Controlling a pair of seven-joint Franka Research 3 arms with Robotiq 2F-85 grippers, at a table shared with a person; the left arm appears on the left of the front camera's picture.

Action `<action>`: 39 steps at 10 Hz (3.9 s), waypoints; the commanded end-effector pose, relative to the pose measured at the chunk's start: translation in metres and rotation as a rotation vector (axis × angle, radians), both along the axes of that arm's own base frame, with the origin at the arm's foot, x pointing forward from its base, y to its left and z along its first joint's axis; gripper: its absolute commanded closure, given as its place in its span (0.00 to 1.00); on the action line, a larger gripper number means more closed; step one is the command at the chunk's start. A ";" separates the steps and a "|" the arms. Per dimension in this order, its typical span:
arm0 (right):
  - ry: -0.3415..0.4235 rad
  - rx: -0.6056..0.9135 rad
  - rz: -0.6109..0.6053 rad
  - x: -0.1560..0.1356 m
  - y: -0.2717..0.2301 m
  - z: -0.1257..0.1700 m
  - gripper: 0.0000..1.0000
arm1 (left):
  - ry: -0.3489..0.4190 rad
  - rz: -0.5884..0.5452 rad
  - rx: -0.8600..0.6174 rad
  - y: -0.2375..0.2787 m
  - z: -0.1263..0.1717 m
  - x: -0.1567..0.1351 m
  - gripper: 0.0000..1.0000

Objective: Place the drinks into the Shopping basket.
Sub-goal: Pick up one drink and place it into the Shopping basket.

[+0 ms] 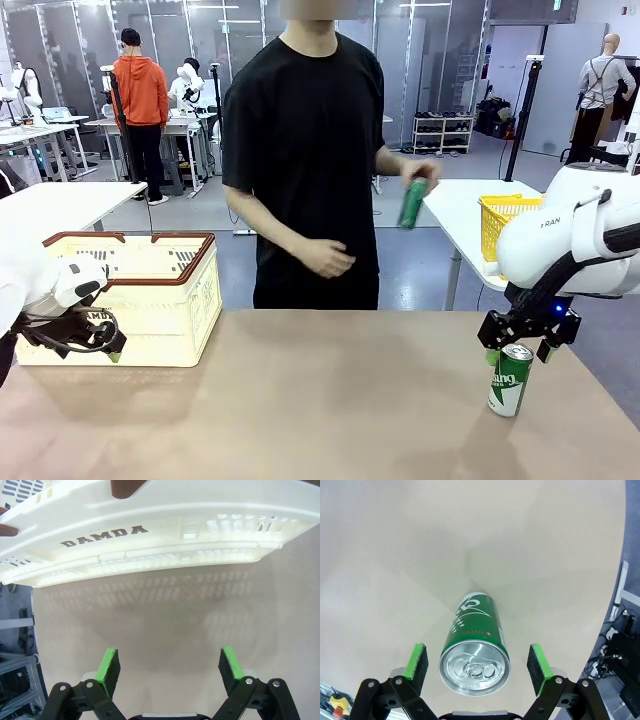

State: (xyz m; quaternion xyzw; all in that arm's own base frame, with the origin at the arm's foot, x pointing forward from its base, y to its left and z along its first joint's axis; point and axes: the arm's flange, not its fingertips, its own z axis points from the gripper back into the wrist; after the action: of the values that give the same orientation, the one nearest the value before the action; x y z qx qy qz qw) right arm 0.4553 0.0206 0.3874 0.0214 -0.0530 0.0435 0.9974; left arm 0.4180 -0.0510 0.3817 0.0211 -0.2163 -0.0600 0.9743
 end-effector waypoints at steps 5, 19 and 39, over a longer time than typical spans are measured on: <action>0.019 0.007 0.026 0.009 -0.001 -0.003 0.45 | 0.005 0.003 0.001 0.000 0.002 -0.001 0.00; -0.026 -0.110 0.647 0.036 0.234 0.049 0.81 | 0.005 0.003 0.001 0.000 0.002 -0.001 0.00; -0.094 -0.068 0.819 0.053 0.319 0.003 0.00 | 0.005 0.003 0.001 0.000 0.002 -0.001 0.00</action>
State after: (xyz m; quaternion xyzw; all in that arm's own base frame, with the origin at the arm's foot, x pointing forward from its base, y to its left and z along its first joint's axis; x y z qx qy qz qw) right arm 0.5033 0.3419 0.3871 0.0162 -0.0873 0.4290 0.8989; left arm 0.4180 -0.0514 0.3819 0.0211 -0.2165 -0.0604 0.9742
